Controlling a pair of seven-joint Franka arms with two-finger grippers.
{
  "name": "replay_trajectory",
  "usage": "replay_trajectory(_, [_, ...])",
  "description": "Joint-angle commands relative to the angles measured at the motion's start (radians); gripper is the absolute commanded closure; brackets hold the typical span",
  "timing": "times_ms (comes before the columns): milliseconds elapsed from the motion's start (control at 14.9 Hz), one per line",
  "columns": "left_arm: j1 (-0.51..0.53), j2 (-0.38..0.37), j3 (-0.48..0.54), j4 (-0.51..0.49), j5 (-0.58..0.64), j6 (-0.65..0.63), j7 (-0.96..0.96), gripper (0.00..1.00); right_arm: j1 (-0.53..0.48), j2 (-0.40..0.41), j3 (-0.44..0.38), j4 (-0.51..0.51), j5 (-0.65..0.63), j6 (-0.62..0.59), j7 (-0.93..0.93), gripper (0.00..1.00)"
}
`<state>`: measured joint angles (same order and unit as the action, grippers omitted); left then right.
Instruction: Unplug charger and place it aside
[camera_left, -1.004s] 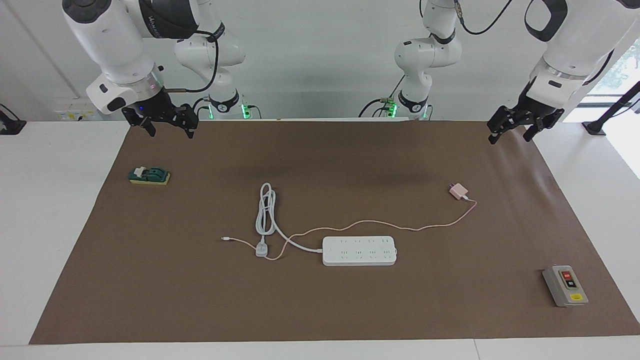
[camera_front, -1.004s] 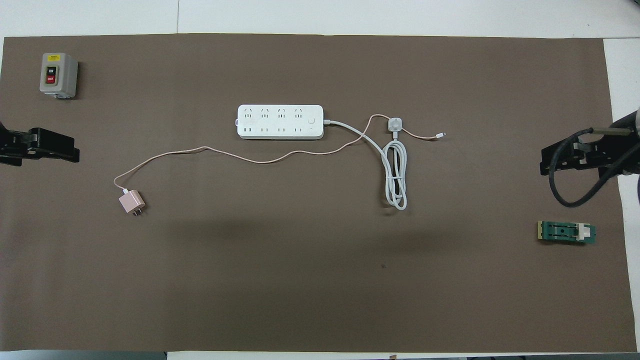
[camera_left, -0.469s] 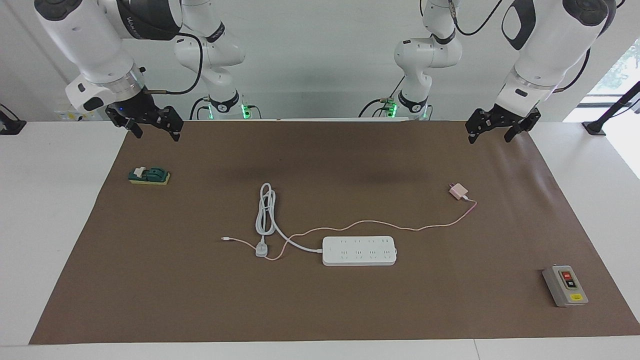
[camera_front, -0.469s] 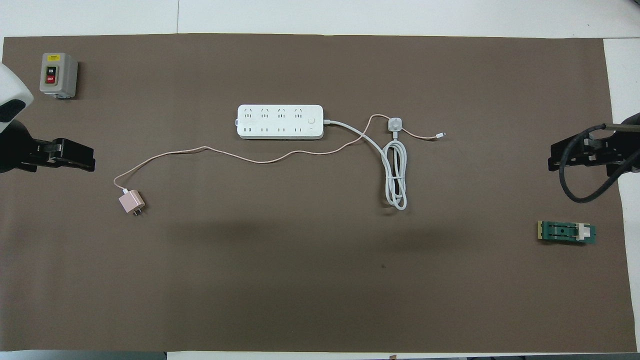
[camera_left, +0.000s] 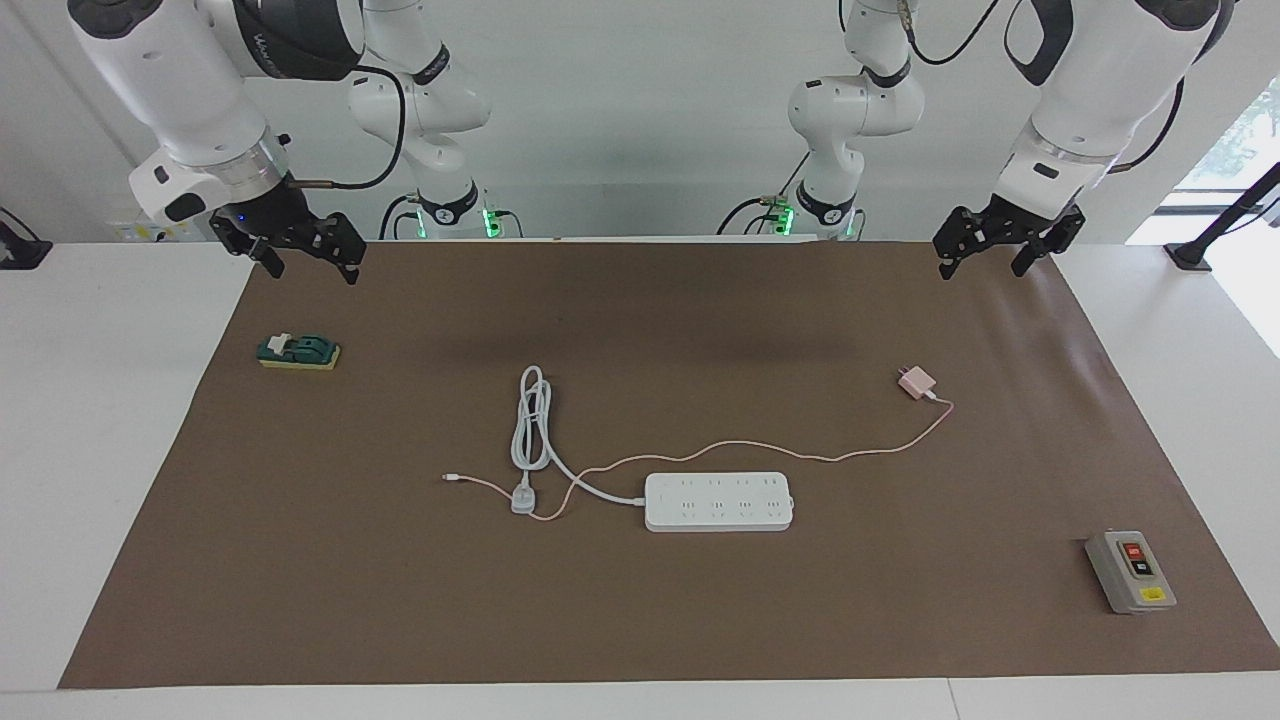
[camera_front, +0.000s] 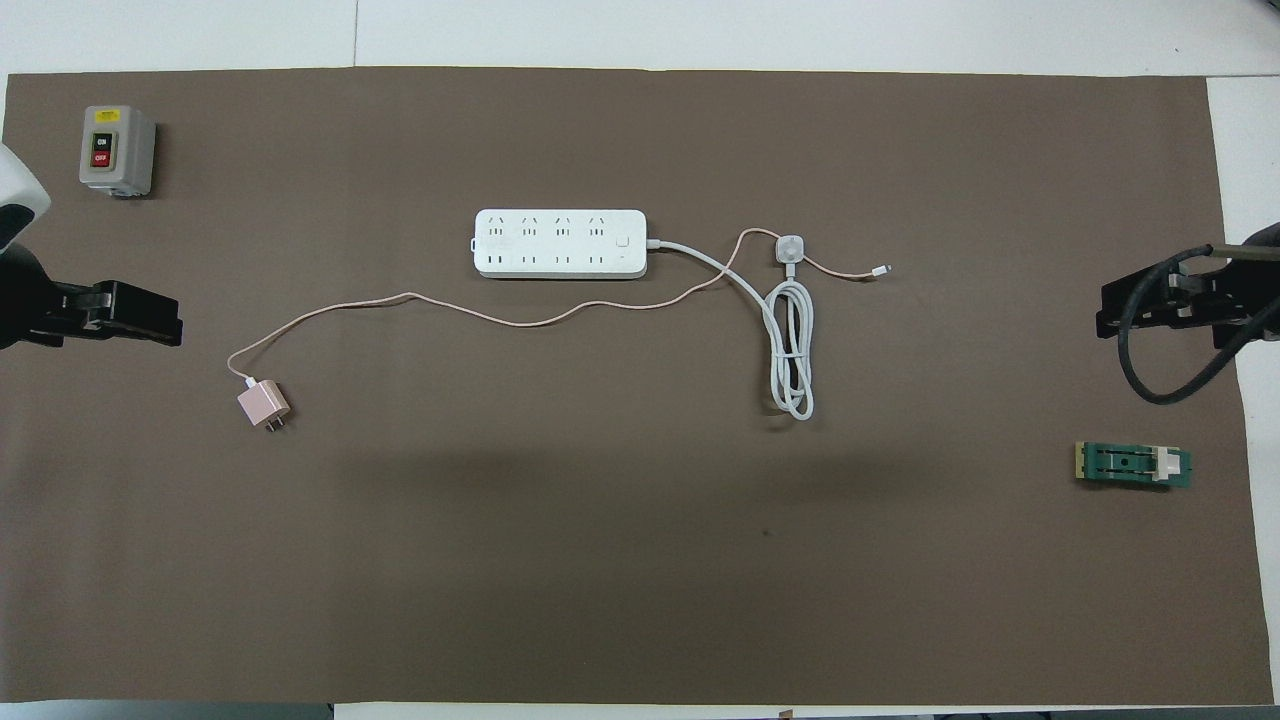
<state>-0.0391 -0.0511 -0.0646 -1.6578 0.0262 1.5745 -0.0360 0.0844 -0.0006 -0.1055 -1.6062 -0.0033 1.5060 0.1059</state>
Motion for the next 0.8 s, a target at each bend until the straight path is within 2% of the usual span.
replay_trajectory(0, [-0.025, -0.029, 0.022, -0.033, -0.027, 0.012, -0.015, 0.00, -0.008, -0.018, 0.004, -0.026, 0.005, 0.025, -0.023, 0.00])
replay_trajectory(737, [-0.027, -0.026, 0.025, -0.031, -0.043, -0.008, -0.010, 0.00, -0.008, -0.018, 0.006, -0.026, 0.005, 0.023, -0.022, 0.00])
